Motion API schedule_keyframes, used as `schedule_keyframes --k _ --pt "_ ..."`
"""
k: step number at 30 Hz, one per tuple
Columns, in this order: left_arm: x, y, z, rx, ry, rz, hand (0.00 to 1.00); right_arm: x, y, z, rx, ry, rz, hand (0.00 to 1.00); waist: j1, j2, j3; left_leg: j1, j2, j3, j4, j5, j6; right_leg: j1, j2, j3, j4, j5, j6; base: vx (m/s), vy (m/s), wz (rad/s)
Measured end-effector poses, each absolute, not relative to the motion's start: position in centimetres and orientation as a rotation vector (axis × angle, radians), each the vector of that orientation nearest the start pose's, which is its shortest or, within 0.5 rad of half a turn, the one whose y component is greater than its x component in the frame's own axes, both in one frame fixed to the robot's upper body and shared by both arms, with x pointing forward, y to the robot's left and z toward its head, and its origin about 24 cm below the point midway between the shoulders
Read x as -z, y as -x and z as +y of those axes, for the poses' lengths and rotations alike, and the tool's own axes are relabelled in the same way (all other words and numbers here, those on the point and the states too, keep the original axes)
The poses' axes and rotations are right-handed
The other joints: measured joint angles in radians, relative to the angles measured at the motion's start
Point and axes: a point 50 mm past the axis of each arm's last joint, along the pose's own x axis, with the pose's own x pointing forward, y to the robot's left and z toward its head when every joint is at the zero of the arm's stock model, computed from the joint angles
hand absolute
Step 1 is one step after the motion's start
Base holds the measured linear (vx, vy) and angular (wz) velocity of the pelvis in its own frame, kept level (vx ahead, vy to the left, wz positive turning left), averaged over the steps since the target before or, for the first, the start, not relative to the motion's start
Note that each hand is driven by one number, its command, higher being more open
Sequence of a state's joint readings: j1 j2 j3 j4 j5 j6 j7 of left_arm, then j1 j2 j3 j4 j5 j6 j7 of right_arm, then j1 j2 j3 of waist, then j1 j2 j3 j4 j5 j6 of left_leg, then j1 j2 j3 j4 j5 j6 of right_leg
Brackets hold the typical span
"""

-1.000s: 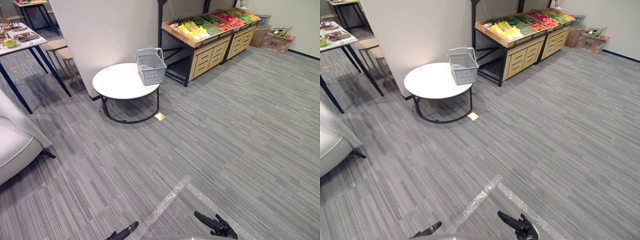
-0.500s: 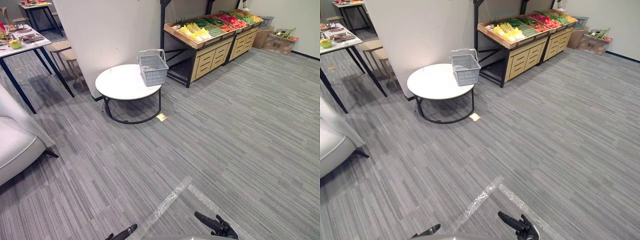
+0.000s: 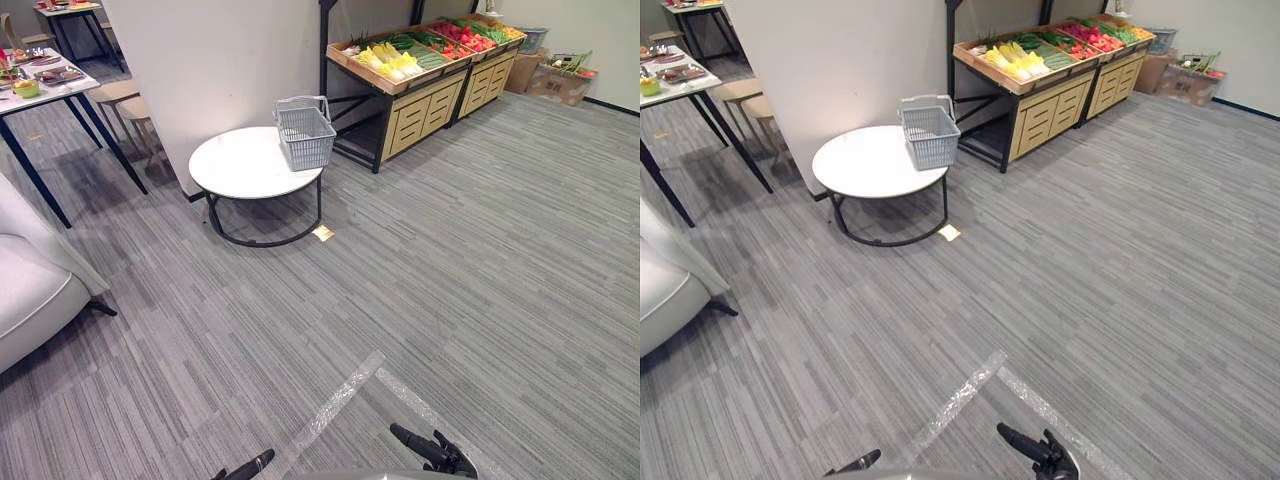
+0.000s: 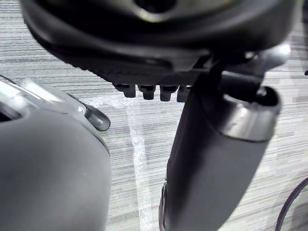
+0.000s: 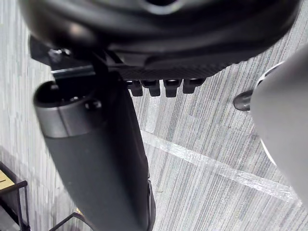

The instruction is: Pick vegetable in the basket

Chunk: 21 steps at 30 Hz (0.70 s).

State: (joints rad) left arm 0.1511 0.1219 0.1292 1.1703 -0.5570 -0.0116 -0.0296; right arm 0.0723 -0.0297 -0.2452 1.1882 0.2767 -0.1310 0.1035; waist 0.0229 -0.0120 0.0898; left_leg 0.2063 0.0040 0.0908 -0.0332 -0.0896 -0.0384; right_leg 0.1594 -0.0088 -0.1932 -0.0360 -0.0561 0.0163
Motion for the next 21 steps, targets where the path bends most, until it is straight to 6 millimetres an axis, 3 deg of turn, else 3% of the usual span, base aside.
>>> schedule_keyframes --k 12,15,17,18,19,20,21 --pt "17.2 -4.0 21.3 -0.552 0.449 1.19 1.0 16.8 -8.0 -18.8 0.353 -0.382 1.044 1.0 0.0 0.001 0.016 0.003 0.007 0.008 0.026 -0.004 -0.001 -0.008 0.0 0.008 0.052 -0.016 -0.015 0.0 -0.002 -0.01" --pt "17.1 -4.4 21.5 -0.601 0.484 1.166 1.0 16.5 -8.7 -18.8 0.359 -0.383 1.014 1.0 0.0 0.0 0.057 -0.061 0.019 0.015 0.201 -0.091 -0.004 -0.081 -0.016 0.015 0.248 -0.116 -0.024 -0.11 -0.03 -0.07" --pt "17.0 -4.5 21.7 -0.641 0.526 1.142 1.0 16.4 -9.1 -18.8 0.356 -0.385 0.997 1.0 0.0 -0.011 0.075 -0.184 0.048 0.044 0.476 -0.161 -0.017 -0.134 -0.025 0.016 0.364 -0.189 -0.039 -0.13 -0.05 0.03" --pt "17.0 -4.5 21.8 -0.656 0.544 1.133 1.0 16.3 -9.2 -18.9 0.347 -0.374 0.996 1.0 0.0 -0.012 0.076 -0.235 0.062 0.058 0.572 -0.162 -0.012 -0.143 -0.026 0.014 0.377 -0.197 -0.043 -0.1 -0.062 0.03" --pt "17.0 -4.5 21.4 -0.678 0.58 1.117 1.0 16.2 -9.4 -19.2 0.327 -0.342 0.995 1.0 0.0 -0.01 0.085 -0.327 0.096 0.074 0.749 -0.144 0.015 -0.144 -0.016 0.015 0.39 -0.206 -0.054 -0.08 -0.058 -0.05" --pt "17.1 -4.1 21.0 -0.709 0.627 1.111 1.0 16.1 -9.5 -19.5 0.326 -0.318 0.996 1.0 0.001 0.007 0.096 -0.389 0.128 0.083 0.867 -0.143 0.024 -0.137 -0.01 0.018 0.399 -0.213 -0.06 -0.03 -0.042 -0.1" --pt "17.1 -4.0 20.8 -0.725 0.663 1.101 1.0 16.1 -9.7 -19.6 0.33 -0.314 0.993 1.0 0.004 0.001 0.101 -0.415 0.136 0.085 0.898 -0.151 0.014 -0.122 -0.01 0.027 0.402 -0.218 -0.06 0.03 -0.006 -0.14"
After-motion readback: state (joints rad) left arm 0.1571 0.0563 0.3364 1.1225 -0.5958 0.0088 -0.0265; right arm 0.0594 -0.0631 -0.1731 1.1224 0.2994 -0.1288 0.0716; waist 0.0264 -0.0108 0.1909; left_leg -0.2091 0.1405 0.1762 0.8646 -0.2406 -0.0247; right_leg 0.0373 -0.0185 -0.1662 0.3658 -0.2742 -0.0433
